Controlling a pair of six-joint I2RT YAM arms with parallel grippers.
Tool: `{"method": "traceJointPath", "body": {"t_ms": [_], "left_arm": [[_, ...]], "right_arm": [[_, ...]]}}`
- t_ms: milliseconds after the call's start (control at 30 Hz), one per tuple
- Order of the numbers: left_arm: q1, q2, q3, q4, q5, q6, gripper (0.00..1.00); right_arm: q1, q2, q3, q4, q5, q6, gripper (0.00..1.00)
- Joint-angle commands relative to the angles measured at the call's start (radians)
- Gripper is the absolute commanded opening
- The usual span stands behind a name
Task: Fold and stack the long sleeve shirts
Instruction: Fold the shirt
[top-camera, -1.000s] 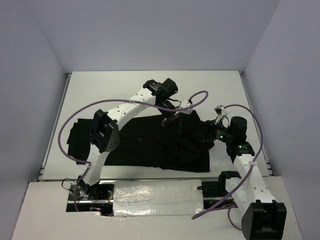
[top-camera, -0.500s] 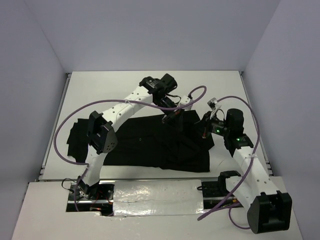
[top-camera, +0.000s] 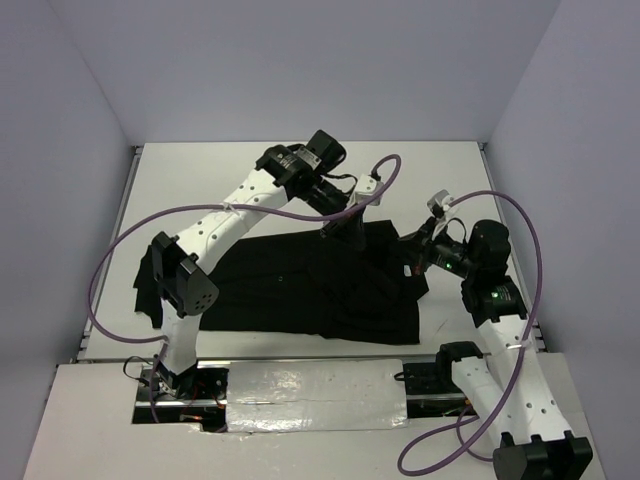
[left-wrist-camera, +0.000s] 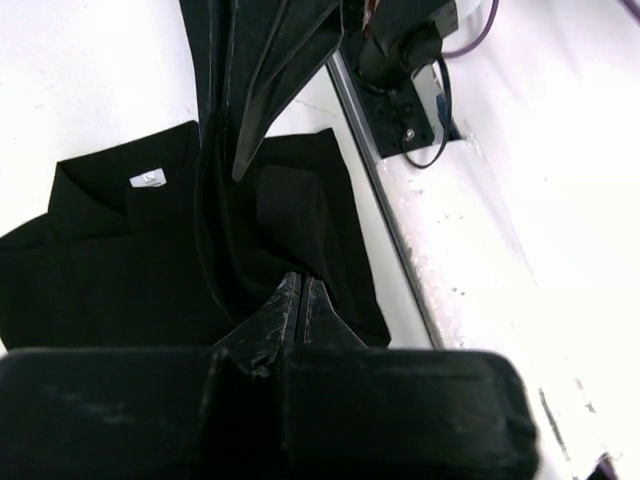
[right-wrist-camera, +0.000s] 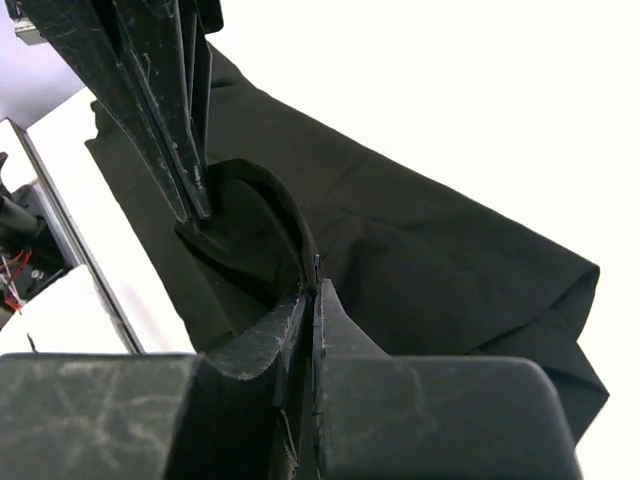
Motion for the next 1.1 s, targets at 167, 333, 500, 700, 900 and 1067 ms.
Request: {"method": "traceJointPath", "body": {"t_ms": [167,333,500,700,900,1067], "left_arm": [[-0.008,-0.154,-0.266,0.384,0.108,-0.506,0.0],[0.015,-0.182,-0.414,0.649,-0.034,-0.872,0.0],[0.048,-0.148,-0.365,0.654,-0.198,-1.046,0.0],[0.059,-0.13,-0.317,0.646,-0.242,-1.072,0.0],[0.062,-0.13,-0.334,0.667,-0.225,-1.091,0.0],[0.064,-0.136,-0.319,0.664,-0.222,-1.082,0.0]], "right_arm": [[0.029,0.09,0.097,0.006,0.115,0.022,1.0],[0.027,-0.009,0.12,-0.042,0.319,-0.06,1.0],[0.058,-0.095,0.065,-0.015,0.229,-0.053,1.0],[0.308,-0.108,-0.025,0.053,0.484,0.042,1.0],[0.501,0.013,-0.033,0.149,0.783,0.111,0.96],[0.557,0.087,-0.025,0.231,0.933,0.163,0.83]]}}
